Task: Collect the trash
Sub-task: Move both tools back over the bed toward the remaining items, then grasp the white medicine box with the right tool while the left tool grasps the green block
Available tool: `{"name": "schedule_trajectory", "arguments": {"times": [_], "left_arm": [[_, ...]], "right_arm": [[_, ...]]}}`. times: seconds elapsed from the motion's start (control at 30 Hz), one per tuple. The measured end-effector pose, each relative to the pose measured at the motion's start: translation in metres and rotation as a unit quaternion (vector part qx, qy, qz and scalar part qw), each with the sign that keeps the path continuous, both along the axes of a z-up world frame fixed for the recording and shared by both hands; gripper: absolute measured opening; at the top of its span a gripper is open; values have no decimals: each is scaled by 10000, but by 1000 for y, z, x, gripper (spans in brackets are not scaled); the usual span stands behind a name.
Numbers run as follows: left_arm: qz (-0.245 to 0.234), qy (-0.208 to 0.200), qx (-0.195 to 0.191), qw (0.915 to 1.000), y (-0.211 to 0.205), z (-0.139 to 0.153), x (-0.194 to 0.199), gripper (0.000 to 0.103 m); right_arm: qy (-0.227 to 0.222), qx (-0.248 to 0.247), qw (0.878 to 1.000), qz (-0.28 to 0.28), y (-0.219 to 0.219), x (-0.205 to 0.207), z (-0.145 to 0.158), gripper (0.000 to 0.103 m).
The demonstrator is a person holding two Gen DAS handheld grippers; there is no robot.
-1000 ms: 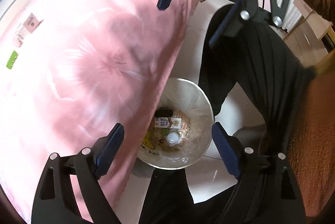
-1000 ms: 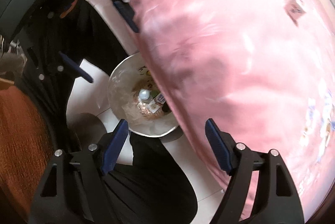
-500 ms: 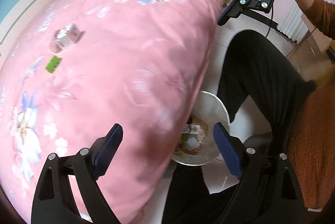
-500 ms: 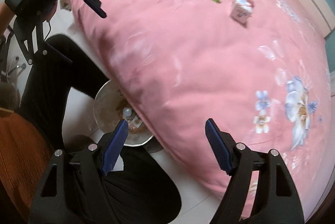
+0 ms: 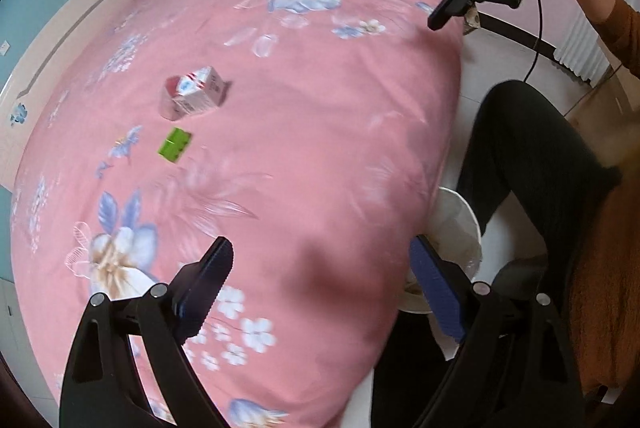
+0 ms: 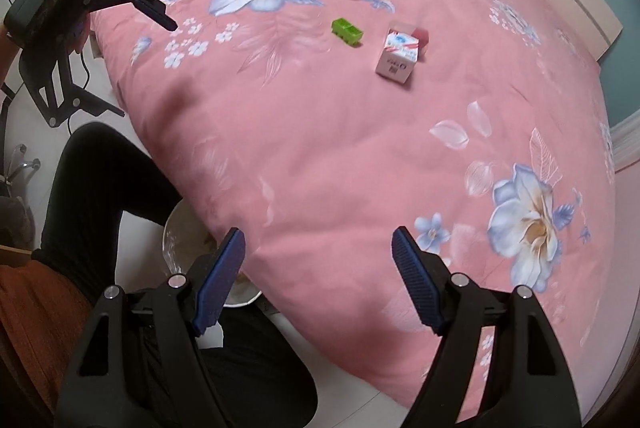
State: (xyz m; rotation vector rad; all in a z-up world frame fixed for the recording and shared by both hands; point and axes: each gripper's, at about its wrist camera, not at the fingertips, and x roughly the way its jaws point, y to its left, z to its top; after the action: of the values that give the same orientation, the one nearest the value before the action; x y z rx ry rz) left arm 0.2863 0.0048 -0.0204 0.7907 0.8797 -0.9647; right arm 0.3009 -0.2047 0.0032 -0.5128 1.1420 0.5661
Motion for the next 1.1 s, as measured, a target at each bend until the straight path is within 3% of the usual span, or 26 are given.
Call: {"name": "schedule_trajectory", "arguments": {"times": [0.33,1.1], "left_arm": [[216,86,-110,9997,-1,16,69,91],[184,481,364,9980,-47,-25,198,91]], "right_arm": [[172,226,9983,-508,-3,66,4,75],[428,17,9981,-434,6,175,-24,75]]}}
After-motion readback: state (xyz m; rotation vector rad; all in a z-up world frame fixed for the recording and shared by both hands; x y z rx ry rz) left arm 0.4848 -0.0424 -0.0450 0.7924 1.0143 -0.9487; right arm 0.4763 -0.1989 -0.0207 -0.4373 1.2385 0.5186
